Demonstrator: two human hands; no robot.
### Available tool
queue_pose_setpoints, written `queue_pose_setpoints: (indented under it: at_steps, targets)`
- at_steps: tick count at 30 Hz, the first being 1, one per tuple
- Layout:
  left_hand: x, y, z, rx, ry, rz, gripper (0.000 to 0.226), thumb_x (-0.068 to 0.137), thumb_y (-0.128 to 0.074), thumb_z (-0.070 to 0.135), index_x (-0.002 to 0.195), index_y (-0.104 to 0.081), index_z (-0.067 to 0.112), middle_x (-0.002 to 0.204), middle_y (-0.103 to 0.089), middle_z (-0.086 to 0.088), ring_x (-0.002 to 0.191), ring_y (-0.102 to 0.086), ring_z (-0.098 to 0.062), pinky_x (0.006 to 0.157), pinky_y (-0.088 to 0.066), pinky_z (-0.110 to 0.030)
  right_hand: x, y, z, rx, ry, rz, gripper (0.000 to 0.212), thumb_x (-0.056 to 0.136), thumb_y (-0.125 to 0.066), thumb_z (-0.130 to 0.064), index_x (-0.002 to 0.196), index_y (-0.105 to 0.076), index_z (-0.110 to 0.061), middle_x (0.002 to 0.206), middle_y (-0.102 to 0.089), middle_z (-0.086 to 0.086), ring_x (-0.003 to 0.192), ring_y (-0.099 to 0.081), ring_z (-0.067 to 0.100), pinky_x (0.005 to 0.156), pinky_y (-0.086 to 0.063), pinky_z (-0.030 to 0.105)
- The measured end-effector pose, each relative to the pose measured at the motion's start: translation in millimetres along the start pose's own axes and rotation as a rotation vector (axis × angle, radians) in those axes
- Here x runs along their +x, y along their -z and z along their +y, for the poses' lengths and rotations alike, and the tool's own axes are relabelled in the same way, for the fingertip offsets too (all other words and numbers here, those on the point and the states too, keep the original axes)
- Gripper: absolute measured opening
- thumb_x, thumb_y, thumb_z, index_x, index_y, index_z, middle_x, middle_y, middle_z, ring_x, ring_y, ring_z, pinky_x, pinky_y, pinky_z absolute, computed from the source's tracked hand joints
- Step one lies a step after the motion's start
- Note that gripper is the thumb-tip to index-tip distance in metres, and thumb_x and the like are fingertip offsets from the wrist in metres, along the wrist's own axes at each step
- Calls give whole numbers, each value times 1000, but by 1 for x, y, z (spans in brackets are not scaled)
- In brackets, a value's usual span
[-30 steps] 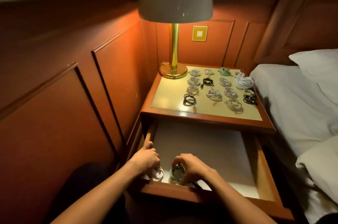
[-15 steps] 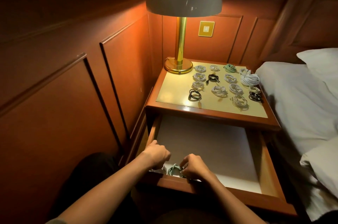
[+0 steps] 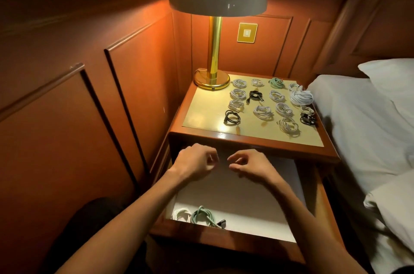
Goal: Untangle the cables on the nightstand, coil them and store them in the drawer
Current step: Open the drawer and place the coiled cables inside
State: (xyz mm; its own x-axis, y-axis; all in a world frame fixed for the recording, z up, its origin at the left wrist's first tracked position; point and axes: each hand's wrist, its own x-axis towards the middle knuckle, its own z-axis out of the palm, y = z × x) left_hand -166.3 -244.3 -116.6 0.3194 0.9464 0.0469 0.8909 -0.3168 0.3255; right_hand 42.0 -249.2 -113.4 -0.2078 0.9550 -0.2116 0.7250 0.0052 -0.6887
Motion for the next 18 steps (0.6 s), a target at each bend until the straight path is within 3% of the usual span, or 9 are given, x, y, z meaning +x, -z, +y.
queue_pose_setpoints:
  at_steps: [3, 7, 10, 14, 18]
  targets:
    - [62, 13, 16, -32, 0, 223, 22, 95, -64, 32, 117, -61, 31, 108, -69, 3, 95, -65, -18, 81, -57, -38, 35, 59, 2, -69, -14, 291, 20, 90, -71, -23, 109, -75, -23, 107, -74, 1, 93, -69, 12, 85, -59, 33]
    - [125, 9, 21, 187, 40, 107, 51, 98, -59, 31, 144, -38, 34, 115, -58, -7, 95, -63, -27, 80, -57, -42, 87, 100, 16, -272, -108, 517, 37, 91, -65, -11, 126, -68, -22, 125, -67, 9, 110, -64, 25, 89, -52, 34]
    - [142, 0, 20, 294, 20, 52, 41, 98, -59, 20, 137, -50, 28, 113, -59, -7, 96, -64, -29, 81, -56, -41, 111, 116, 21, -486, -142, 455, 48, 90, -63, -7, 135, -60, -21, 135, -55, 14, 116, -58, 34, 90, -51, 40]
    - [156, -4, 17, 300, -4, 75, 25, 94, -62, 13, 118, -64, 17, 106, -63, -8, 93, -65, -29, 81, -57, -41, 132, 118, 27, -727, -208, 258, 32, 93, -61, -16, 126, -61, -13, 134, -47, 16, 117, -55, 37, 94, -47, 44]
    - [158, -5, 12, 269, -57, 77, 16, 91, -67, 13, 106, -66, 17, 96, -66, -7, 83, -66, -26, 76, -59, -40, 145, 111, 31, -834, -179, 269, 23, 94, -62, -16, 117, -62, -11, 124, -53, 13, 110, -60, 34, 86, -50, 42]
